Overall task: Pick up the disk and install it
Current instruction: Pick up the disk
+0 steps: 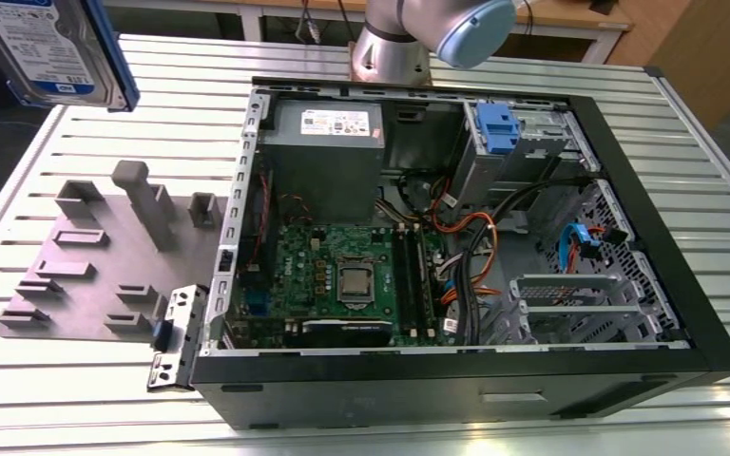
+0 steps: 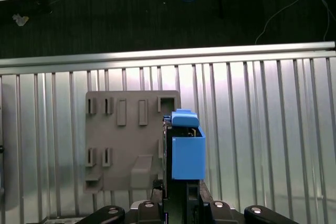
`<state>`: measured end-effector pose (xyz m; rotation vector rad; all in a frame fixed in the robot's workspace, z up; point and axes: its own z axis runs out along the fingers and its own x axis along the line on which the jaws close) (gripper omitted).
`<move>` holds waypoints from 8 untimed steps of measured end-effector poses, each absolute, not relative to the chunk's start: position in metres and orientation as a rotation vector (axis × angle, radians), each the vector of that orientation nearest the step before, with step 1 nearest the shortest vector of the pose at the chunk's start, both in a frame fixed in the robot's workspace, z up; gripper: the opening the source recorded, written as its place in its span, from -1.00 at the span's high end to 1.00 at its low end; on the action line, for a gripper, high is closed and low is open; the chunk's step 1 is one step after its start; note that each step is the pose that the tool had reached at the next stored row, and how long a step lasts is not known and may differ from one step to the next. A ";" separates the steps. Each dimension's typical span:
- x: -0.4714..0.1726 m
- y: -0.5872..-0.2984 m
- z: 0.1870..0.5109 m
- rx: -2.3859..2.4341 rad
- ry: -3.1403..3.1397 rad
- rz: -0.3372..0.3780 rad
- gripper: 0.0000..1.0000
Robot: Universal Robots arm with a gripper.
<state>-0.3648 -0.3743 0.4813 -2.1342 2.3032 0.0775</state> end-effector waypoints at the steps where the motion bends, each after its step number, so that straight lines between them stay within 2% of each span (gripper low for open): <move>1: -0.364 -0.374 0.481 -2.134 2.303 0.078 0.31; 8: -0.359 -0.374 0.481 -2.134 2.303 0.078 0.31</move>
